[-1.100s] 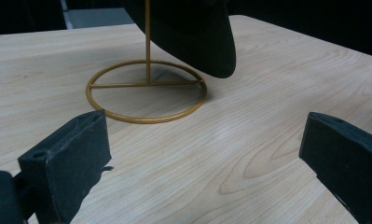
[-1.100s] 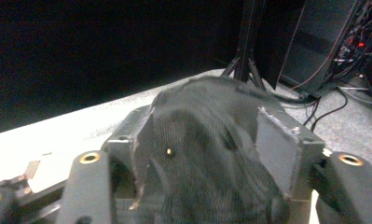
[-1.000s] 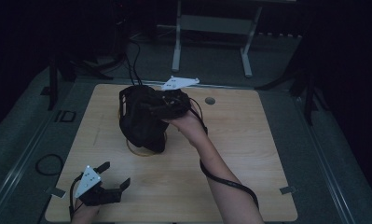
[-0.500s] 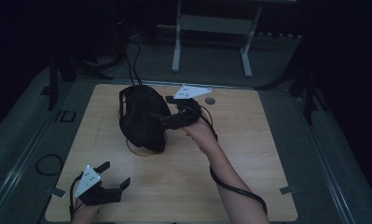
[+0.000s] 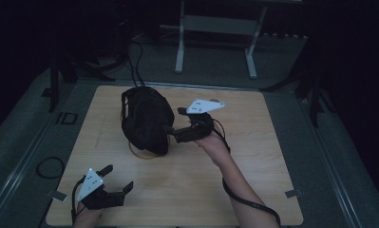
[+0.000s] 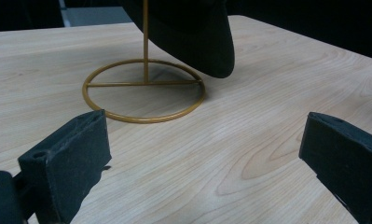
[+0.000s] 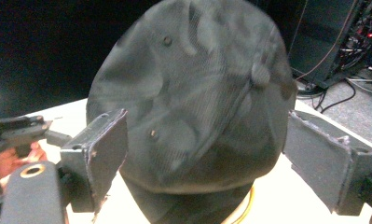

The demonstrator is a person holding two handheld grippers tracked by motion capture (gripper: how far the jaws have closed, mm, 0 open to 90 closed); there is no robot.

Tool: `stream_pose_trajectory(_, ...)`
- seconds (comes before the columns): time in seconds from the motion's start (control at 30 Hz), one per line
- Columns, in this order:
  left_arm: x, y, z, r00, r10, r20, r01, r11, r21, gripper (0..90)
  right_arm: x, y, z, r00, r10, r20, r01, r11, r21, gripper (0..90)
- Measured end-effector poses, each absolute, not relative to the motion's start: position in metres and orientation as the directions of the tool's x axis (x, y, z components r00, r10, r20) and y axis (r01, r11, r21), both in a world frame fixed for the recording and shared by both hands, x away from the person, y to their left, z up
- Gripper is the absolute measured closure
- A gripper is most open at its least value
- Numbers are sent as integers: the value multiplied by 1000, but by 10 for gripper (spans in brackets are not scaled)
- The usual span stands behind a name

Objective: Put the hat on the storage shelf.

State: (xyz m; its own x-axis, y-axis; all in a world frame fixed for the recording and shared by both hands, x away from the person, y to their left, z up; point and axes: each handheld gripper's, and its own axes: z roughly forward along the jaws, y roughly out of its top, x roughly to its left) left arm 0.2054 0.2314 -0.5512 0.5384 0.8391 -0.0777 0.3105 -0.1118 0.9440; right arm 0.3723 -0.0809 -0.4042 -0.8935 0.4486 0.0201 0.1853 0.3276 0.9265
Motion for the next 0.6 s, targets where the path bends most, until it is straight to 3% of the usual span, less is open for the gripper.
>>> stream_pose_trajectory(0.6, 206, 231, -552, 540, 838, -79, 312, -112, 943, 22, 350, -101, -449, -903, 428, 28, 202, 368, 908, 140)
